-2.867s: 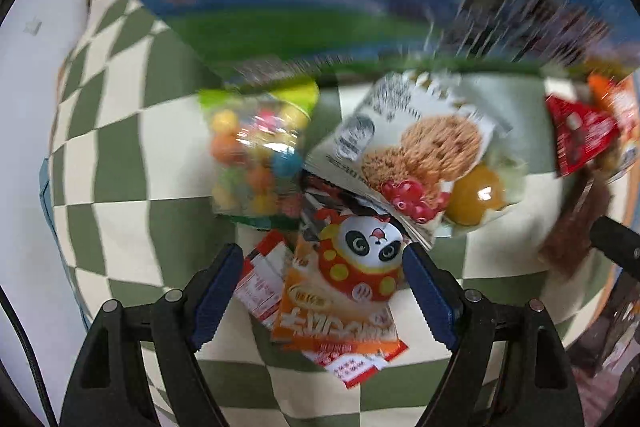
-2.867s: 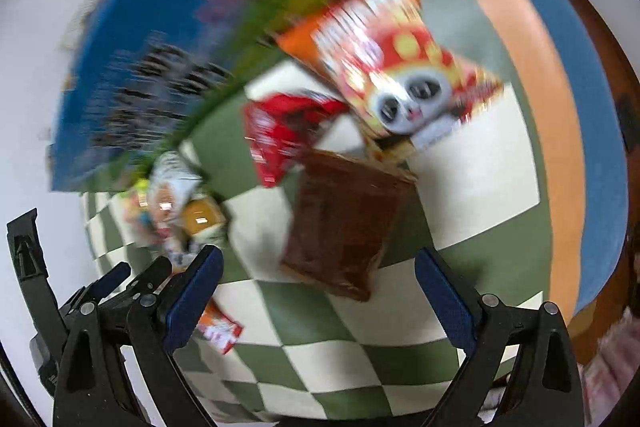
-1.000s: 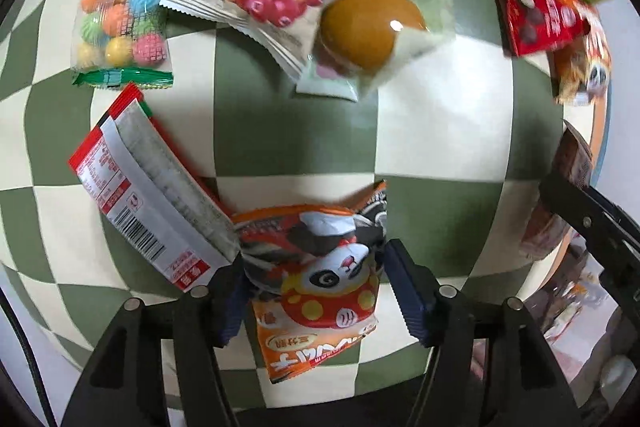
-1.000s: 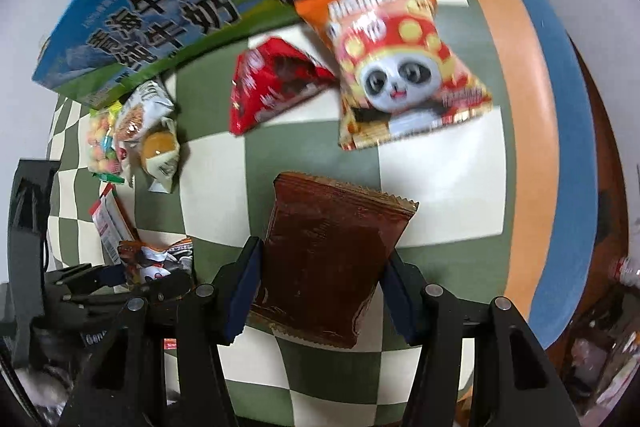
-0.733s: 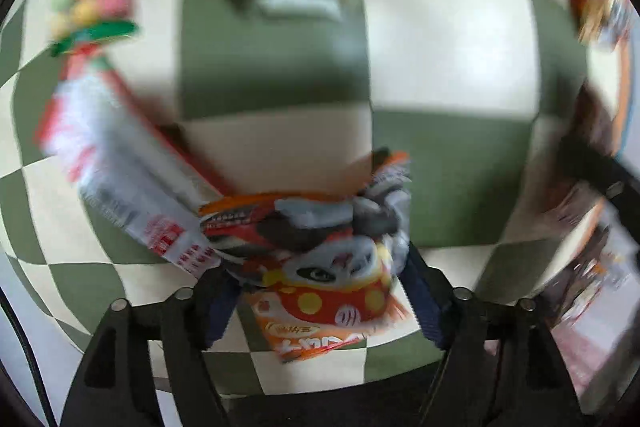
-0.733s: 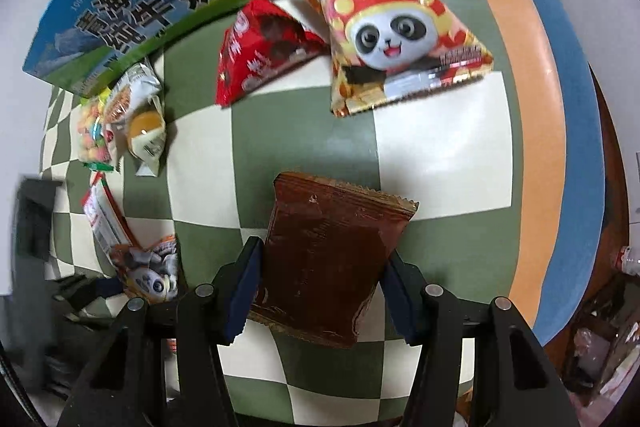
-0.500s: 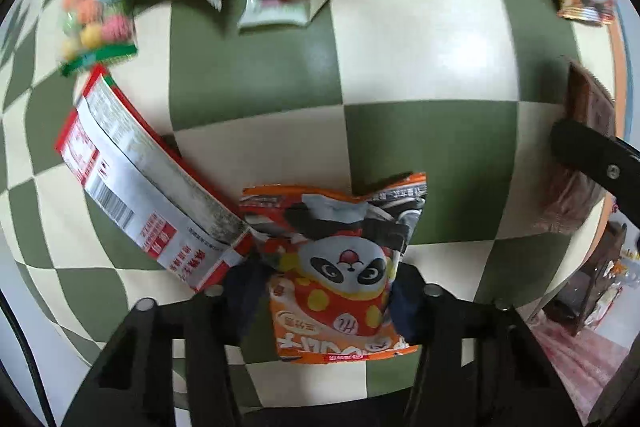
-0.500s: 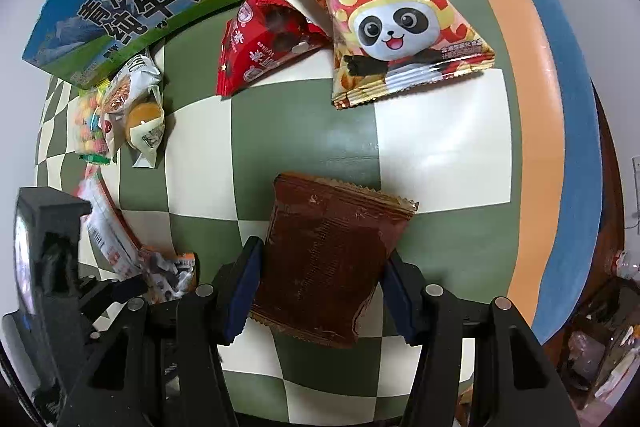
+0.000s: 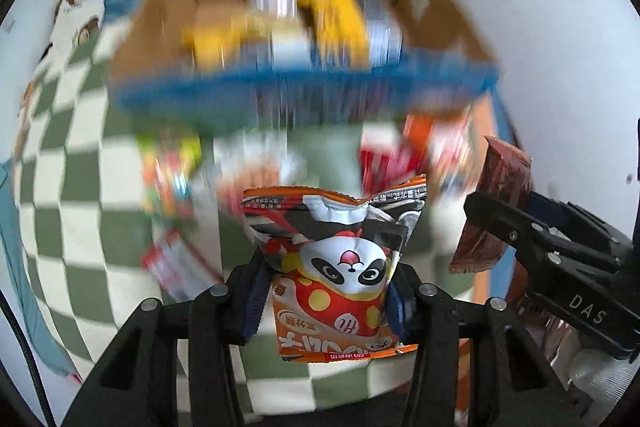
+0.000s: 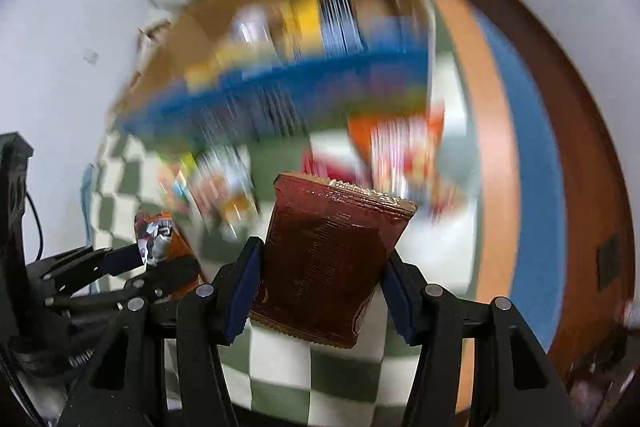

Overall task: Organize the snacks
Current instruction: 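Lower both packs into the box and open both tools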

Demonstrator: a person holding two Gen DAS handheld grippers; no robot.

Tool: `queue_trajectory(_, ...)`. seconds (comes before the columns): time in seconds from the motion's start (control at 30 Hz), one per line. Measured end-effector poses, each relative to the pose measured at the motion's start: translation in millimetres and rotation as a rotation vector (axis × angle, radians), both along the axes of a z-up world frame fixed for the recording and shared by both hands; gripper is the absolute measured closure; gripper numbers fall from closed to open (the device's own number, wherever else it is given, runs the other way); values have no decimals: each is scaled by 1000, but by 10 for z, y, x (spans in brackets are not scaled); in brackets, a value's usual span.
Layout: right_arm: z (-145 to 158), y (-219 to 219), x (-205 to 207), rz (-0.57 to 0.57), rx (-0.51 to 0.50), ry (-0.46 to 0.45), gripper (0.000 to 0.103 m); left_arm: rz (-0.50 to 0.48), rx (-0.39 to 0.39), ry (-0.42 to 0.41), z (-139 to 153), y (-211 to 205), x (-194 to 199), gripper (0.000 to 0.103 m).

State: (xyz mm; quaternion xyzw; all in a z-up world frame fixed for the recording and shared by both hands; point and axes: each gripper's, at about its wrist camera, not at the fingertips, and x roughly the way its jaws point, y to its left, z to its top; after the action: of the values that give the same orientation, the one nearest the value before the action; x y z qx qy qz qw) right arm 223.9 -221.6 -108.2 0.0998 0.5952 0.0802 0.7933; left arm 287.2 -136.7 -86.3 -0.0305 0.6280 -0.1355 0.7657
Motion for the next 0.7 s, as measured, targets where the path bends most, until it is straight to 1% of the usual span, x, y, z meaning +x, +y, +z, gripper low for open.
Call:
queue_trajectory(0.03,168,-20,147,14,-3,-33,44,6,-7,-25,111,12,82,57)
queue_trajectory(0.07,307,-51,303,22,-2,-62,44,13,-7,-53,238,50,244,57)
queue_trajectory(0.17,597,-48,794,62,-42,-125,44,30,25,-115,450,148,697,57)
queue_trajectory(0.2,654,-14,1006,83,-77,-142,44,32,40,-128,442,243,836,57)
queue_trajectory(0.23,674,25,1235,108,-118,-147,44,32,65,-139,353,353,1009,57)
queue_trajectory(0.27,665,46,1465,120,-128,-144,44,36,101,-144,290,436,1241,57)
queue_trajectory(0.3,640,71,1619,142,-132,-129,44,34,125,-141,251,477,1415,57)
queue_trajectory(0.37,525,117,2039,181,-181,-89,44,35,179,-133,191,565,1720,57)
queue_trajectory(0.47,318,145,2488,221,-240,-28,44,36,239,-89,5,618,2157,56)
queue_trajectory(0.57,89,182,2768,259,-310,37,44,31,284,-47,-238,651,2389,54)
queue_trajectory(0.63,-56,201,2882,274,-333,86,43,27,296,-8,-459,718,2555,54)
queue_trajectory(0.7,-198,181,2937,272,-342,125,38,26,309,30,-712,785,2661,52)
